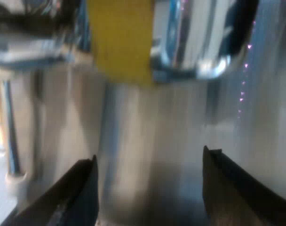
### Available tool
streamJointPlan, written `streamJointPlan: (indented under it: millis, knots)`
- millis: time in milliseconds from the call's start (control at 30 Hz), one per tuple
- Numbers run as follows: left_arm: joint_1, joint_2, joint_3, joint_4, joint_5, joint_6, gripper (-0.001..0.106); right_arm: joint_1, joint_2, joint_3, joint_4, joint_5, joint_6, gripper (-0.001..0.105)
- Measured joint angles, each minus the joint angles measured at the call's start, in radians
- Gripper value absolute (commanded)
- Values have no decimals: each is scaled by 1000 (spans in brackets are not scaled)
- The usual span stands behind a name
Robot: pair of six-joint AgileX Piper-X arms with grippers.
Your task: Put the handle in the coffee machine
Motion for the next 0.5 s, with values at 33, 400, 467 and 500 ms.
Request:
streamJointPlan:
  millis: [33, 400, 467, 500]
  knots:
    - [0, 0, 0, 0, 0, 0, 0, -4, 1, -15, 0, 2, 1, 52]
    - [0, 0, 0, 0, 0, 1, 0, -9, 1, -36, -100, 31, -28, 52]
    - [0, 0, 0, 0, 0, 1, 0, -9, 1, -44, -100, 32, -34, 52]
    - [0, 0, 0, 0, 0, 1, 0, -9, 1, -49, -98, 32, -36, 52]
